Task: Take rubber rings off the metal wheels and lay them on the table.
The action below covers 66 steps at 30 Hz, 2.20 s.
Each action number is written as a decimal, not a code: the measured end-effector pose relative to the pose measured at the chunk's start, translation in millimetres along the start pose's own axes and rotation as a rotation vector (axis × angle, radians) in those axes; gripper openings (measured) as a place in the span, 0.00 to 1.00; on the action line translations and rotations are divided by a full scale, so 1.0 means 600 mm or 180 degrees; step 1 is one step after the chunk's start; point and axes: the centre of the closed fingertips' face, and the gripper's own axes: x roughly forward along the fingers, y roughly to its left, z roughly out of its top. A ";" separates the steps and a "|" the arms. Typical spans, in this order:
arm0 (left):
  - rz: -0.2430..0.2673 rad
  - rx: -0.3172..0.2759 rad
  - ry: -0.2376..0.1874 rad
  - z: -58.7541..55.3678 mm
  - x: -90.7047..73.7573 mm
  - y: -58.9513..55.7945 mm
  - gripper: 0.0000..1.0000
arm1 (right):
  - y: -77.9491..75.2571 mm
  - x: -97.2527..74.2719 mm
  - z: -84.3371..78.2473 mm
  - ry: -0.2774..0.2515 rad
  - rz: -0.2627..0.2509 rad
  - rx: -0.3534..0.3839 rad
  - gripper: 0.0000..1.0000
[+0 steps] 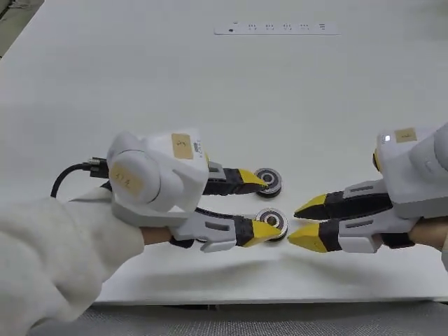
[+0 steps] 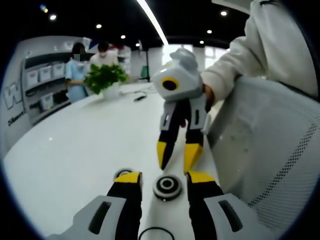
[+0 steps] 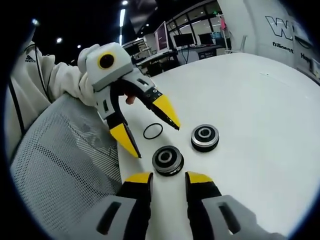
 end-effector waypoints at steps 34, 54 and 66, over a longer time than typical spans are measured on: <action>0.0002 0.0018 0.0072 -0.037 0.019 -0.002 0.17 | -0.003 0.022 -0.002 0.0002 -0.0071 -0.0463 0.21; 0.0033 -0.0044 -0.0184 -0.036 0.018 -0.014 0.14 | -0.009 0.019 -0.006 -0.0089 -0.0119 -0.0424 0.11; 0.0041 -0.0011 -0.0177 -0.030 0.018 -0.014 0.14 | -0.013 0.018 -0.008 -0.0098 -0.0144 -0.0172 0.03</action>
